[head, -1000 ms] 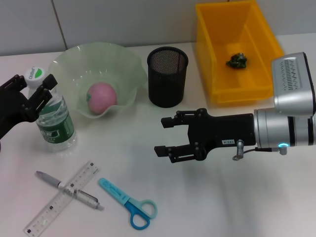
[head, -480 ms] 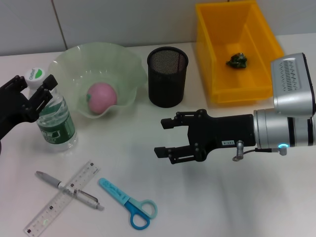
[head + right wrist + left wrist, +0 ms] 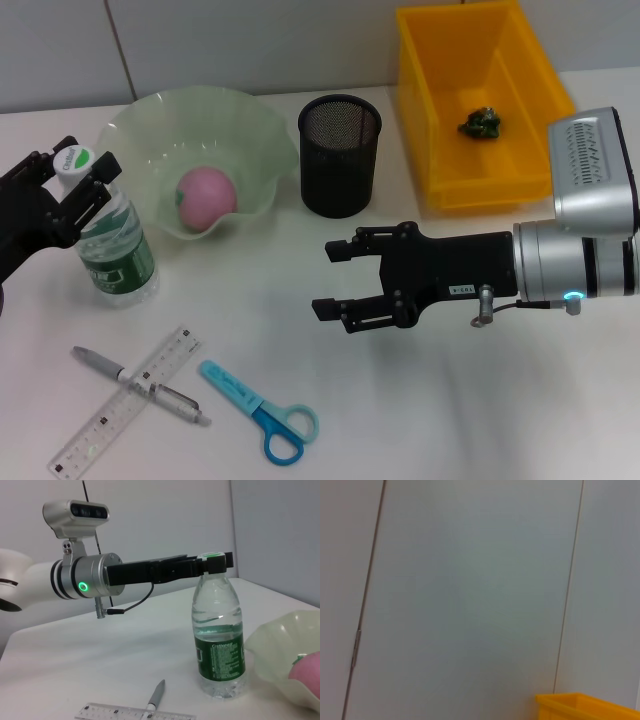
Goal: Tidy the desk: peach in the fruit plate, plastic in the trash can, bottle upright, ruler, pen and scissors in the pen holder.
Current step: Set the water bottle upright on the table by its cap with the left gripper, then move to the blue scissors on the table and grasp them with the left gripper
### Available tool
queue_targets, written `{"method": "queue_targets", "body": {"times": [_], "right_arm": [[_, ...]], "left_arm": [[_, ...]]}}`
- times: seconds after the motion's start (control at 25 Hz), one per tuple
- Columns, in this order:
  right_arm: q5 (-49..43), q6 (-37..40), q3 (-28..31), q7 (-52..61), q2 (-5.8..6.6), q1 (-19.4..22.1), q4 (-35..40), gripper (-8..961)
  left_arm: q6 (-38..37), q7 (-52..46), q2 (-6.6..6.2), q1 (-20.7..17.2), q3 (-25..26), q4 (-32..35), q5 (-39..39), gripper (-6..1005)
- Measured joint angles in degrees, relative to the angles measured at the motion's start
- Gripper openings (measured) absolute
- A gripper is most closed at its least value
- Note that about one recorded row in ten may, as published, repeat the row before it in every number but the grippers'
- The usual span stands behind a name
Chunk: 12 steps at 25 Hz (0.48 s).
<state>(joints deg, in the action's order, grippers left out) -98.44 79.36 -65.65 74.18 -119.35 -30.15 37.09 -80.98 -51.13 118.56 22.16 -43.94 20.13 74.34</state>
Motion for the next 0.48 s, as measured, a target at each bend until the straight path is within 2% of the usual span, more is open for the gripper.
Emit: {"method": "queue_targets", "body": {"times": [0.48], "right_arm": [[0.1, 0.0, 0.0, 0.0, 0.0, 0.0, 0.0, 766]], "left_arm": [[-1.9, -1.5, -0.28, -0.7, 0.4, 0.6, 0.0, 692]]}}
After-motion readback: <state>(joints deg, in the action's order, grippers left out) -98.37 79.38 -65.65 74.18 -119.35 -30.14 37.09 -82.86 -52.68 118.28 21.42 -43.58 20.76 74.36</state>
